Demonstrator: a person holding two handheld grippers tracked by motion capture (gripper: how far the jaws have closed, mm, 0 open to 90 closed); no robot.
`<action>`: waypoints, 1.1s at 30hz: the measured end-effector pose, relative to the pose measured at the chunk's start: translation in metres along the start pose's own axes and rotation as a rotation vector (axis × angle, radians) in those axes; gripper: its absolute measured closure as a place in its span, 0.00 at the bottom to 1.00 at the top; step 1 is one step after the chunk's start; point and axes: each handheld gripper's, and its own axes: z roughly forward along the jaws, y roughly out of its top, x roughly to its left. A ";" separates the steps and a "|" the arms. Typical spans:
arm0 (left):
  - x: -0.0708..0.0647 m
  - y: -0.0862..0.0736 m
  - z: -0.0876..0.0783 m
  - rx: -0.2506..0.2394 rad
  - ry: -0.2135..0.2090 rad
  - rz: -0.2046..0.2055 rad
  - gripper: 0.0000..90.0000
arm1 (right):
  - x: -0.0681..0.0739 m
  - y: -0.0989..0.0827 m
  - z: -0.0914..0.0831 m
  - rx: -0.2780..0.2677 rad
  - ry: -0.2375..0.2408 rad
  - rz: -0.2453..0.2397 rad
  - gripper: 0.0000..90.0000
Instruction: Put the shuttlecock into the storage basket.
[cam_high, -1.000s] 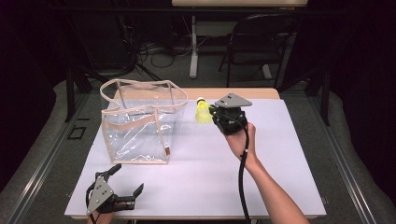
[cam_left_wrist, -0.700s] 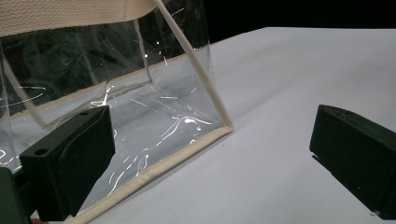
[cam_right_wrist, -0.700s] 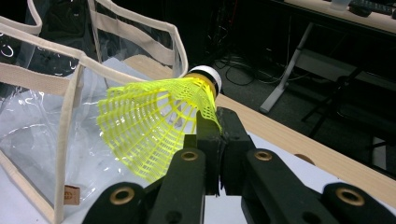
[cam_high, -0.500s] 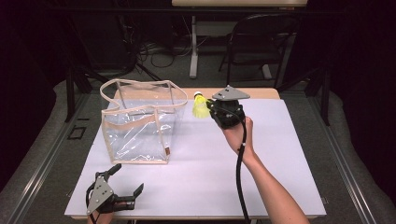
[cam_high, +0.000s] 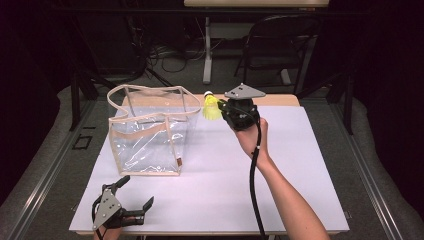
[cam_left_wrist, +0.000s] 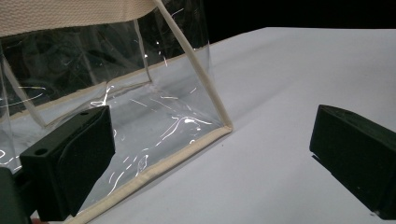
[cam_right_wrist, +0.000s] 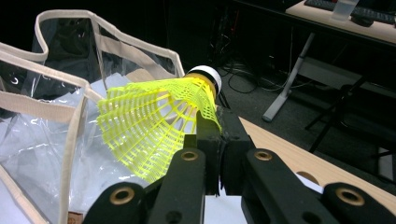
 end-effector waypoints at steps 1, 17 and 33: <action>0.000 0.000 0.000 0.000 0.000 -0.001 0.00 | 0.000 0.001 0.000 0.000 0.001 0.001 0.99; 0.000 0.000 0.000 0.002 0.004 0.001 0.00 | 0.003 0.014 0.009 -0.003 0.020 0.000 0.99; 0.000 0.000 0.000 0.004 -0.002 0.006 0.00 | 0.012 0.028 0.025 0.003 0.031 -0.010 0.99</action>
